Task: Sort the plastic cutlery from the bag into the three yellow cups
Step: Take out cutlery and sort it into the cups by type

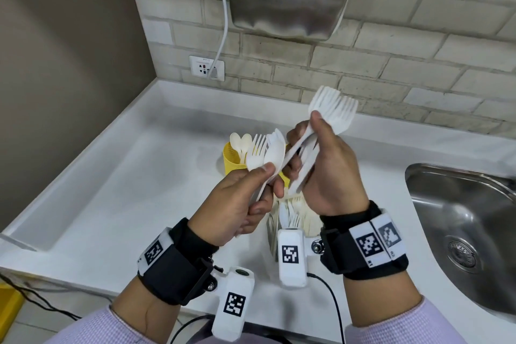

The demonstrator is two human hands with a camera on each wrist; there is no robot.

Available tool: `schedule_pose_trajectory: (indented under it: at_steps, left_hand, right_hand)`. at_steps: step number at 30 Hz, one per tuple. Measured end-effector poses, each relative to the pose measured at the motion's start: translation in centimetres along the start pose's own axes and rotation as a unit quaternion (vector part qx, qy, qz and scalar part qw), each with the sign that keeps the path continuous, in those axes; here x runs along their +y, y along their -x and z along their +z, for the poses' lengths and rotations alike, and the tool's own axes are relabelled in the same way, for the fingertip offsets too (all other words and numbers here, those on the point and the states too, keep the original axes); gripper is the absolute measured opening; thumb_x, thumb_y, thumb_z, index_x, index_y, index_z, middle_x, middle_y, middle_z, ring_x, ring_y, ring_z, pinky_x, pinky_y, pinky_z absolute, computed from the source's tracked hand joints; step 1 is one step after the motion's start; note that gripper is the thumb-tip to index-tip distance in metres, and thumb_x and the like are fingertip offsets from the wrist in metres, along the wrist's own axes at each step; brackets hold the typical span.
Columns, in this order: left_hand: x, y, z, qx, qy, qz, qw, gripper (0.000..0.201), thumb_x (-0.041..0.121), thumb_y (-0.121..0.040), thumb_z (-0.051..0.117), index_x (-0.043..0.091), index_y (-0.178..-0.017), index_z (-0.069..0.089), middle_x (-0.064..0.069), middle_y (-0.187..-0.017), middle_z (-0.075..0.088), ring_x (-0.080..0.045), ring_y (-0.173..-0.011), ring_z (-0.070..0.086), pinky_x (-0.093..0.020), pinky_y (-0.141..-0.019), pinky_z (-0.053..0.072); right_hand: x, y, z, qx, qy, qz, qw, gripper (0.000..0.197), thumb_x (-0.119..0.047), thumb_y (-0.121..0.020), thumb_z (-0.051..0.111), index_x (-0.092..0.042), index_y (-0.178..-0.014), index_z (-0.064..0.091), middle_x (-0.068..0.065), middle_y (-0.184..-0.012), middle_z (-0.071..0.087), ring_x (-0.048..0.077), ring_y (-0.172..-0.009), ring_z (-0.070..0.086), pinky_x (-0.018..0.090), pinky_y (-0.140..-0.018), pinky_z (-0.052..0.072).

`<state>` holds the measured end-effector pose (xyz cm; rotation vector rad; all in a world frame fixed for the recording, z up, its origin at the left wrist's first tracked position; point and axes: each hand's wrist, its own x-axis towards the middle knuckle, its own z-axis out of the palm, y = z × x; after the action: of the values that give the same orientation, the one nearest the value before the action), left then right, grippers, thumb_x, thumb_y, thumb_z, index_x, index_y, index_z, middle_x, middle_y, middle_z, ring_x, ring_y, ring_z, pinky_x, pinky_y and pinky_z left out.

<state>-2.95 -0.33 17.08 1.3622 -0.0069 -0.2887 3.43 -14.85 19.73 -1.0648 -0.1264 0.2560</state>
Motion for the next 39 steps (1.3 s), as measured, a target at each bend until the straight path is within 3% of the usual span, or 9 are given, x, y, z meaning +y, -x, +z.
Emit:
schedule_pose_trajectory:
  at_steps: [5, 9, 14, 17, 22, 26, 31, 35, 39]
  left_hand:
    - [-0.2, 0.0, -0.2, -0.008, 0.003, -0.011, 1.0, 0.047, 0.048, -0.101, 0.049, 0.018, -0.066, 0.058, 0.003, -0.051, 0.027, -0.011, -0.04, 0.013, -0.014, -0.04, 0.015]
    - [0.1, -0.2, -0.4, -0.018, 0.027, -0.014, 0.999, 0.042, 0.05, -0.09, 0.049, 0.018, -0.062, 0.05, 0.003, -0.051, 0.023, -0.011, -0.041, 0.011, -0.014, -0.041, 0.014]
    - [0.5, -0.7, -0.2, -0.076, 0.056, -0.023, 0.995, 0.041, 0.047, -0.092, 0.047, 0.017, -0.063, 0.047, 0.002, -0.052, 0.02, -0.009, -0.039, 0.01, -0.011, -0.039, 0.016]
    - [0.6, -0.8, -0.2, -0.124, 0.085, -0.04, 0.988, 0.039, 0.044, -0.092, 0.046, 0.016, -0.064, 0.048, 0.003, -0.049, 0.022, -0.009, -0.037, 0.01, -0.01, -0.038, 0.016]
    - [0.7, -0.5, -0.4, -0.181, 0.088, -0.056, 0.978, 0.036, 0.047, -0.086, 0.055, 0.017, -0.066, 0.049, 0.004, -0.048, 0.025, -0.011, -0.038, 0.008, -0.01, -0.038, 0.015]
    - [0.8, -0.5, -0.6, -0.189, 0.108, -0.067, 0.974, 0.032, 0.036, -0.095, 0.044, 0.017, -0.069, 0.048, 0.003, -0.047, 0.024, -0.01, -0.037, 0.007, -0.01, -0.038, 0.015]
    - [1.0, -0.1, -0.9, -0.166, 0.066, -0.073, 0.981, 0.027, 0.02, -0.095, 0.032, 0.018, -0.07, 0.044, 0.001, -0.05, 0.021, -0.01, -0.038, 0.008, -0.011, -0.039, 0.013]
    - [1.0, -0.2, -1.1, -0.136, 0.047, -0.075, 0.987, 0.028, 0.021, -0.097, 0.033, 0.018, -0.072, 0.045, 0.001, -0.052, 0.021, -0.01, -0.039, 0.008, -0.011, -0.039, 0.015]
    - [0.9, -0.3, -1.3, -0.113, 0.043, -0.07, 0.99, 0.024, 0.029, -0.094, 0.043, 0.019, -0.073, 0.048, 0.001, -0.053, 0.024, -0.009, -0.039, 0.01, -0.013, -0.039, 0.013]
  right_hand:
    - [-1.7, -1.6, -1.4, 0.081, -0.105, -0.045, 0.99, 0.035, -0.032, -0.106, 0.047, -0.016, -0.075, 0.048, 0.005, -0.07, 0.051, 0.023, -0.059, 0.053, 0.03, -0.061, 0.046]
    - [-1.4, -2.2, -1.3, 0.077, -0.034, -0.059, 0.995, 0.03, -0.028, -0.106, 0.046, -0.016, -0.078, 0.049, 0.003, -0.061, 0.031, 0.017, -0.045, 0.028, 0.029, -0.053, 0.034]
    - [-0.1, -1.2, 0.0, -0.058, 0.145, -0.01, 0.988, 0.024, -0.026, -0.105, 0.055, -0.004, -0.098, 0.062, -0.001, -0.051, 0.029, 0.009, -0.036, 0.022, 0.017, -0.04, 0.021]
    - [0.0, -1.0, -0.1, -0.131, 0.124, 0.037, 0.983, 0.038, -0.029, -0.102, 0.055, 0.007, -0.111, 0.063, -0.005, -0.045, 0.032, 0.004, -0.032, 0.023, 0.013, -0.036, 0.022]
    - [0.1, -1.8, -1.7, -0.216, 0.067, 0.055, 0.972, 0.047, -0.048, -0.078, 0.082, -0.006, -0.096, 0.071, -0.008, -0.043, 0.033, 0.003, -0.032, 0.025, 0.012, -0.037, 0.028]
    - [0.2, -2.0, -2.0, -0.271, 0.048, 0.075, 0.958, 0.049, -0.06, -0.069, 0.084, -0.016, -0.091, 0.078, -0.009, -0.045, 0.036, 0.001, -0.032, 0.028, 0.013, -0.038, 0.03]
    - [-0.1, -2.3, -1.9, -0.23, 0.079, 0.066, 0.968, 0.043, -0.042, -0.073, 0.088, -0.009, -0.083, 0.063, -0.005, -0.045, 0.034, 0.006, -0.032, 0.026, 0.014, -0.038, 0.029]
    - [-0.1, -2.4, -0.8, -0.126, 0.164, -0.061, 0.976, 0.018, -0.017, -0.087, 0.071, -0.003, -0.078, 0.064, 0.012, -0.054, 0.043, 0.016, -0.034, 0.028, 0.019, -0.041, 0.029]
    - [0.1, -2.8, 0.0, -0.027, 0.129, -0.147, 0.98, 0.016, -0.014, -0.093, 0.063, -0.007, -0.078, 0.062, 0.005, -0.047, 0.036, 0.016, -0.035, 0.027, 0.02, -0.043, 0.03]
